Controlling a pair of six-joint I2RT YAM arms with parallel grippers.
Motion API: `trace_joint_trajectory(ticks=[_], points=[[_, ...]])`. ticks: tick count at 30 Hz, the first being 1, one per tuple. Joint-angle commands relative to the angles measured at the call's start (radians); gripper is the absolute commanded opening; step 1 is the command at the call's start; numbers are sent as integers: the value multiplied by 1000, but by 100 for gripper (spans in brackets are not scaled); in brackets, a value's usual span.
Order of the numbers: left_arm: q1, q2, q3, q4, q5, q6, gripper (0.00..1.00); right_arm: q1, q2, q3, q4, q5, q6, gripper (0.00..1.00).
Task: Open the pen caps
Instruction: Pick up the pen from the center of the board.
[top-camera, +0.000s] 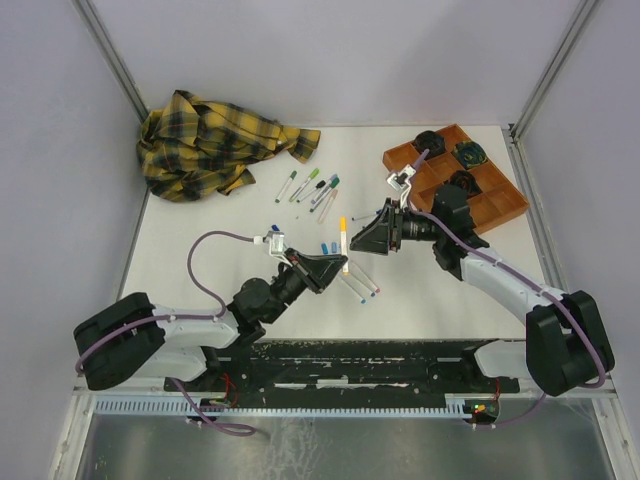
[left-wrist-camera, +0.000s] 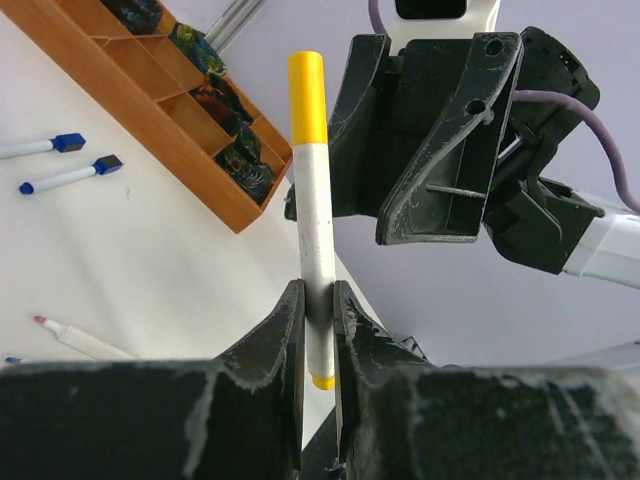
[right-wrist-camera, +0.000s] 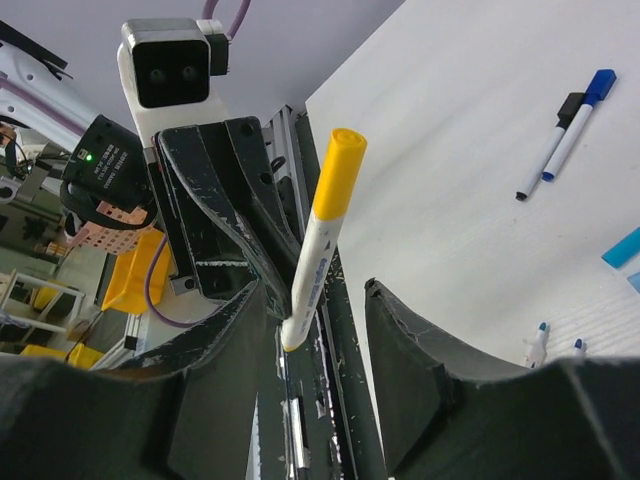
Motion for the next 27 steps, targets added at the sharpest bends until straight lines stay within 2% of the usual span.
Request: trace_joint_trajectory(ticks=[1, 6, 10, 15, 20, 23, 24, 27], points=[[-17, 43, 59, 109, -25, 53, 3, 24, 1, 0, 77, 2, 20, 52], [-26, 83, 85, 117, -25, 55, 3, 54, 15, -8, 134, -7, 64, 51], [-31, 99, 87, 135, -31, 56, 3, 70, 15, -8, 137, -3, 70, 45], [-32, 95, 82, 134, -41, 58, 3, 71, 20, -3, 146, -9, 92, 28], [-34, 94, 80, 126, -39, 58, 3, 70, 14, -5, 147, -5, 90, 1], [-34, 89, 77, 119, -34, 56, 3, 70, 6, -3, 133, -3, 73, 0], [-35, 86, 75, 112, -31, 55, 6, 69, 4, -1, 122, -4, 64, 0], [-34, 53, 69, 55, -23, 61, 27, 68, -10, 5, 85, -1, 29, 0]])
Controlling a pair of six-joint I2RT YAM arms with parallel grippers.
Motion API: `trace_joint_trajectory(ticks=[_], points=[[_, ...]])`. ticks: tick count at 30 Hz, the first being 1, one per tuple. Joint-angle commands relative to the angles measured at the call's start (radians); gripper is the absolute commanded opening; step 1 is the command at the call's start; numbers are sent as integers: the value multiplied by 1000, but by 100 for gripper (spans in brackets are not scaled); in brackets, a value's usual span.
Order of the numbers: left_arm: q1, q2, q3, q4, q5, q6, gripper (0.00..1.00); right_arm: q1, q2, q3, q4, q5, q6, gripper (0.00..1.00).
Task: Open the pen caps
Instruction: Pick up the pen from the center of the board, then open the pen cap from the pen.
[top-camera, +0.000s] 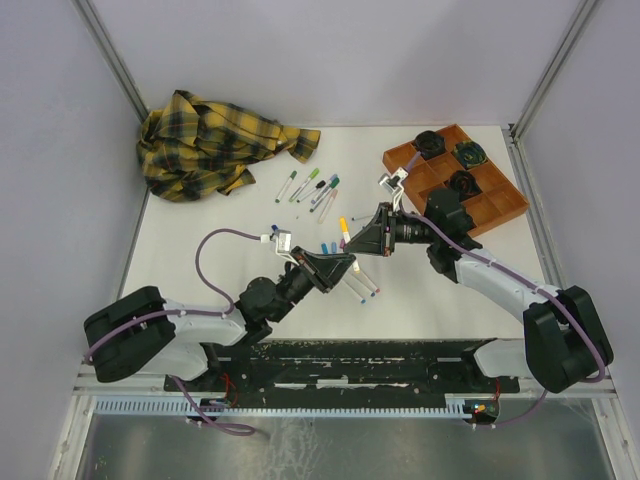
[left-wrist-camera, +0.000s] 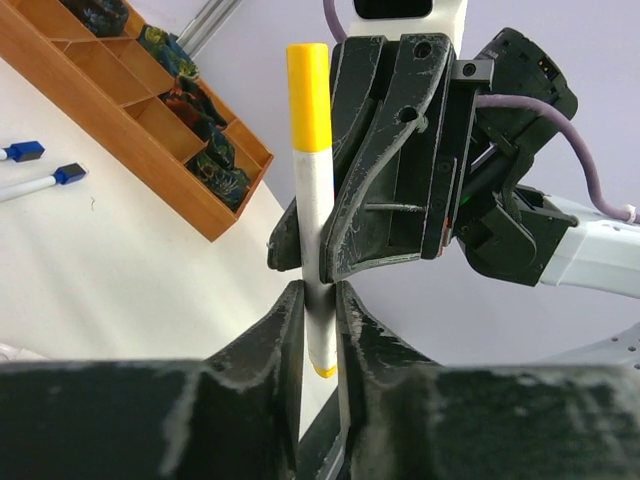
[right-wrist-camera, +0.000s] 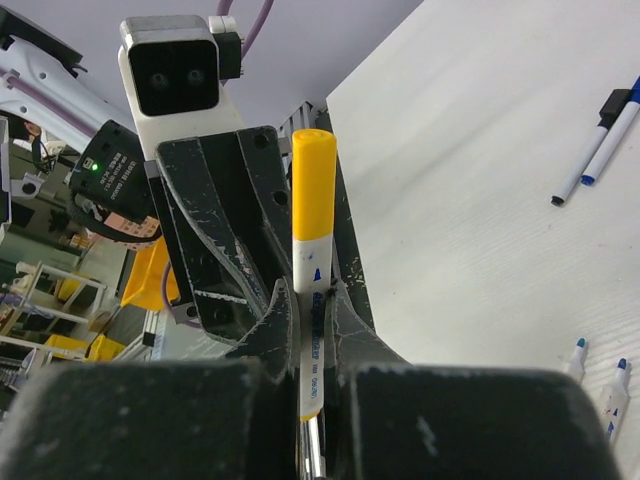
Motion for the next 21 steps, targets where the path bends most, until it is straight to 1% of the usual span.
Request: trace_joint_trajectory(ticks=[1, 4, 6, 7, 10, 12, 15, 18, 21], points=[[-4, -51, 12, -54, -19, 69, 35, 5, -34, 19, -10, -17, -53, 0], [-3, -104, -1, -122, -21, 90, 53, 3, -45, 31, -60, -17, -96, 0], [-2, -144, -22, -142, -21, 106, 64, 2, -51, 40, -100, -19, -129, 0], [-2, -170, -36, -148, -20, 120, 71, 2, -54, 46, -133, -20, -146, 0], [6, -264, -72, -184, -35, 134, 83, 2, -54, 79, -225, -38, -209, 0], [27, -326, -75, -249, -29, 131, 88, 3, -50, 109, -319, -66, -293, 0], [103, -392, -43, -369, 69, 93, 88, 3, -39, 155, -457, -95, -395, 0], [191, -414, -29, -379, 214, 32, 88, 3, -34, 170, -498, -120, -430, 0], [235, -400, -6, -358, 305, -10, 88, 4, -32, 171, -501, -140, -438, 0]])
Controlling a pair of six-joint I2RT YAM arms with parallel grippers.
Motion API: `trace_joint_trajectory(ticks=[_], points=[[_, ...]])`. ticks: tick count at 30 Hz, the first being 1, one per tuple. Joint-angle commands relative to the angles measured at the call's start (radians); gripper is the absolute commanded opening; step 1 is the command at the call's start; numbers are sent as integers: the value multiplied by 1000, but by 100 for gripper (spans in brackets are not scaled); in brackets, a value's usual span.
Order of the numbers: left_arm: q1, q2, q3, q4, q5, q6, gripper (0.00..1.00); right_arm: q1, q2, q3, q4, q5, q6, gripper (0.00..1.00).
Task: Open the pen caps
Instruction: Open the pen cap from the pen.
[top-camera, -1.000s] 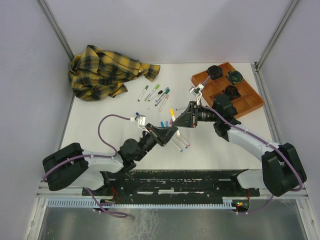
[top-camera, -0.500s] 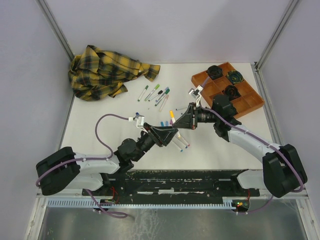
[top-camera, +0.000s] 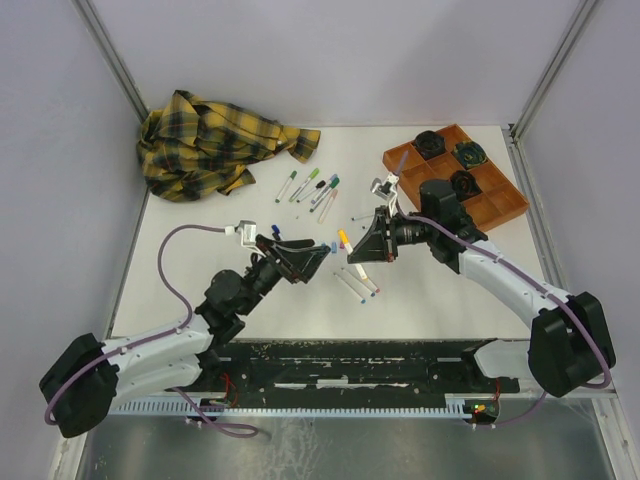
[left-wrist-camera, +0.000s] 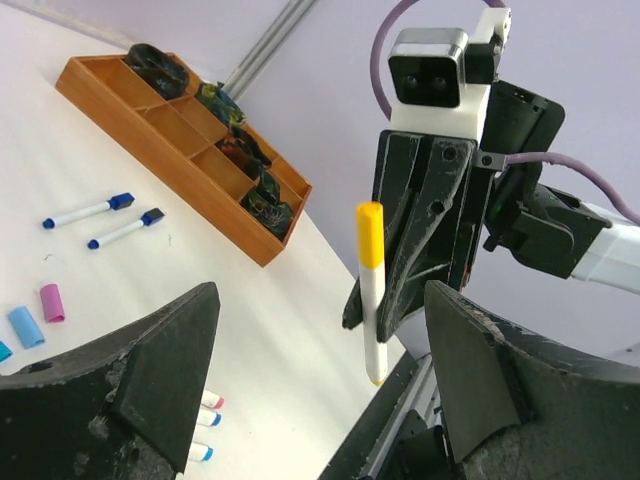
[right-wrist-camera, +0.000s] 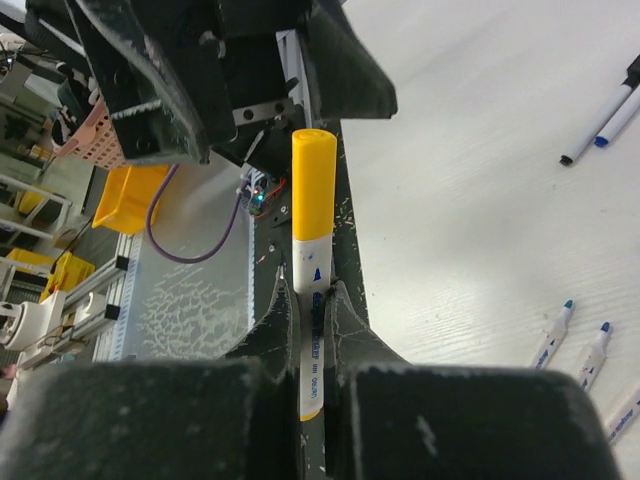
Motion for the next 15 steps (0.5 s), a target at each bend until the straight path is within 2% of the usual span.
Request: trace_joint_trajectory(ticks=[1, 5, 9, 15], points=[[56, 12, 67, -2, 187, -74, 88, 5, -10, 42, -68, -58, -83, 0], [61, 63, 100, 47, 229, -96, 88, 6, -4, 50, -93, -64, -100, 0], [63, 126, 139, 61, 236, -102, 84, 10, 1, 57, -109, -72, -111, 0], [65, 223, 194, 104, 280, -121, 67, 17, 3, 66, -143, -74, -139, 0]])
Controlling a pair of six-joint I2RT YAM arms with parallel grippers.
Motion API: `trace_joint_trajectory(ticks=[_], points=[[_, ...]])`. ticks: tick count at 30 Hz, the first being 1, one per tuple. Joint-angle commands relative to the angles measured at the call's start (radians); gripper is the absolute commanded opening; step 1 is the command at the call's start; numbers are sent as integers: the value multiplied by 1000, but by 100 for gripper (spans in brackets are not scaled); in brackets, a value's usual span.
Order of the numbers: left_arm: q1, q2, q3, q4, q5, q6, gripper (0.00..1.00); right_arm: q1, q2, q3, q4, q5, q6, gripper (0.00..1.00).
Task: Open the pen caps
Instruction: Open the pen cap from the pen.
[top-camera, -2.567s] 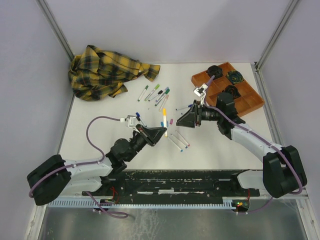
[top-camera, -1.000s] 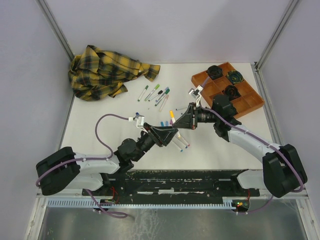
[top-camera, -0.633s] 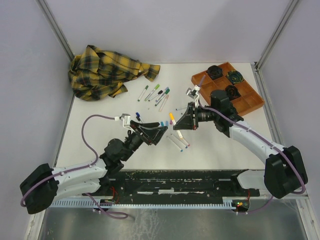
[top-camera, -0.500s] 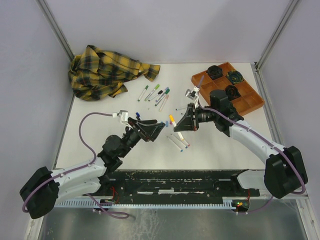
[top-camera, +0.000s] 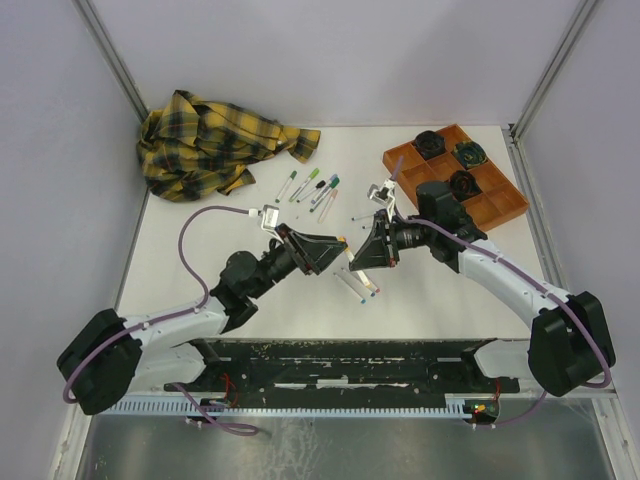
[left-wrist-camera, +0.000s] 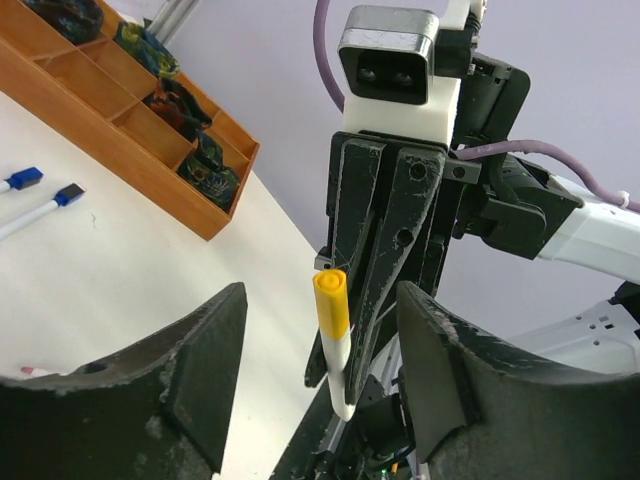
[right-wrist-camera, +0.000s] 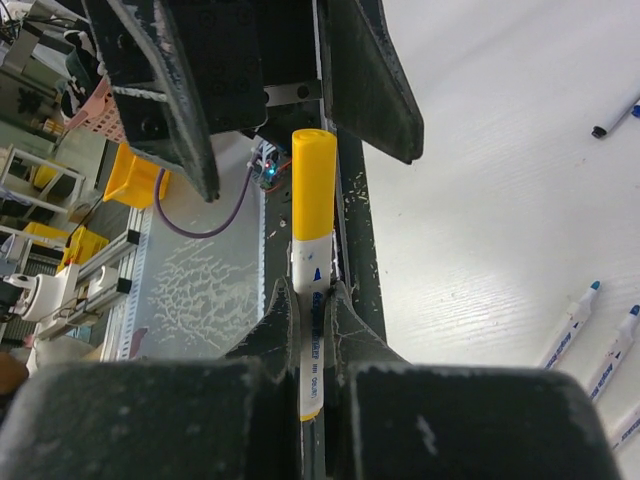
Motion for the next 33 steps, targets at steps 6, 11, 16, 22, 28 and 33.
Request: trace_joint_trajectory(ticks=[6, 11, 16, 22, 28, 33], points=[[8, 100, 90, 121, 90, -57, 48, 14, 1, 63, -40, -27, -62, 0], [9, 100, 89, 129, 100, -47, 18, 13, 4, 69, -50, -29, -65, 0], [37, 84, 104, 125, 114, -10, 3, 19, 13, 72, -61, -30, -69, 0], [202, 12, 208, 66, 71, 81, 3, 36, 64, 90, -117, -34, -93, 0], [303, -16, 327, 44, -47, 131, 3, 70, 125, 126, -226, -1, -184, 0], [354, -21, 346, 63, -44, 94, 3, 76, 159, 178, -360, 49, -272, 0]])
